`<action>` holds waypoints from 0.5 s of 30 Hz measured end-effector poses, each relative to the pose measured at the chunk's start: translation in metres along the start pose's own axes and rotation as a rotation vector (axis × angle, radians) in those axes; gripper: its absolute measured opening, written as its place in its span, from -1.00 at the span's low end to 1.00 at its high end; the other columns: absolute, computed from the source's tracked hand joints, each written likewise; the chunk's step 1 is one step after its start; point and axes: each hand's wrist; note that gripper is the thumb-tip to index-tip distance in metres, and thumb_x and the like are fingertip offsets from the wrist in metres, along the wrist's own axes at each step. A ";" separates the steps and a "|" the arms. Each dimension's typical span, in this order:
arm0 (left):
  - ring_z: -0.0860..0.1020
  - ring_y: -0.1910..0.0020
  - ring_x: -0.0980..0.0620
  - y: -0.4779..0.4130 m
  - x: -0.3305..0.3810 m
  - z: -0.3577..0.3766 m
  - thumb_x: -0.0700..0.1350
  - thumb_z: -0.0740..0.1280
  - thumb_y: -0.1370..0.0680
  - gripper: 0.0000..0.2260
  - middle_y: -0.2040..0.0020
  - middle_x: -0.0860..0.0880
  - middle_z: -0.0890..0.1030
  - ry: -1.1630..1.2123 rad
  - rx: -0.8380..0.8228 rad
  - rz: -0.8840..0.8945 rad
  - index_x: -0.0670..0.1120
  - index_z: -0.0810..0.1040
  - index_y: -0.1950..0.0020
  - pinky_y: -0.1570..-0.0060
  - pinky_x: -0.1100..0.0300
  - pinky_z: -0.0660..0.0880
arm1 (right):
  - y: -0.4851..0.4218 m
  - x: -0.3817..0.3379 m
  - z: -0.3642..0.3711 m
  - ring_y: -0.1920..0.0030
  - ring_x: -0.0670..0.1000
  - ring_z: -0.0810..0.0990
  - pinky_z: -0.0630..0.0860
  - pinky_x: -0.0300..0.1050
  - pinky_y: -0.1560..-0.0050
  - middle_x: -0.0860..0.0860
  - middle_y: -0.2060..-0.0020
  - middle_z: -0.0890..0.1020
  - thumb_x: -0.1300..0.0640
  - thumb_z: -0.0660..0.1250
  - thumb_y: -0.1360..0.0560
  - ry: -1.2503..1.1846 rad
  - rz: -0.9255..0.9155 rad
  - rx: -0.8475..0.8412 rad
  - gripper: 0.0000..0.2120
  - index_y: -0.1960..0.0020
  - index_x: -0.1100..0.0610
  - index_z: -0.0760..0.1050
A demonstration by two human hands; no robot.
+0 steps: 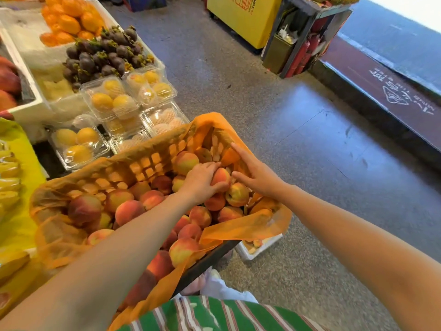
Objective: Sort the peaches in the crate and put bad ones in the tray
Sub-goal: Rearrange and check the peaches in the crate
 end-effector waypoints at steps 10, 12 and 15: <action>0.48 -0.13 -0.10 0.078 -0.043 -0.084 0.10 0.39 -0.46 -0.67 -0.06 -0.08 0.53 -0.328 -0.077 -0.187 -0.01 0.57 -0.15 -0.04 0.01 0.48 | -0.031 -0.080 0.004 -0.11 -0.01 0.56 0.49 -0.20 -0.12 0.06 -0.16 0.60 0.05 0.37 -0.51 0.072 -0.307 -0.096 -0.60 -0.32 0.13 0.47; 0.45 -0.19 -0.12 0.098 -0.049 -0.092 0.19 0.39 -0.44 -0.53 -0.17 -0.11 0.49 -0.474 -0.212 -0.310 0.02 0.48 -0.28 -0.09 0.03 0.46 | -0.033 -0.105 0.019 -0.04 -0.11 0.56 0.48 -0.35 -0.03 0.01 -0.11 0.62 0.02 0.39 -0.52 0.053 -0.236 -0.460 -0.62 -0.30 0.09 0.48; 0.40 -0.27 -0.15 0.122 -0.062 -0.090 0.23 0.41 -0.41 -0.37 -0.28 -0.13 0.40 -0.525 -0.298 -0.438 0.02 0.33 -0.40 -0.14 0.02 0.46 | -0.032 -0.115 0.058 -0.11 -0.04 0.56 0.52 -0.09 -0.16 -0.06 -0.10 0.59 -0.09 0.40 -0.48 0.205 -0.189 -0.805 -0.62 -0.25 -0.02 0.49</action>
Point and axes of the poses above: each hand's wrist, its own y-axis away from the middle knuckle, its own z-axis out of the palm, x = y × z
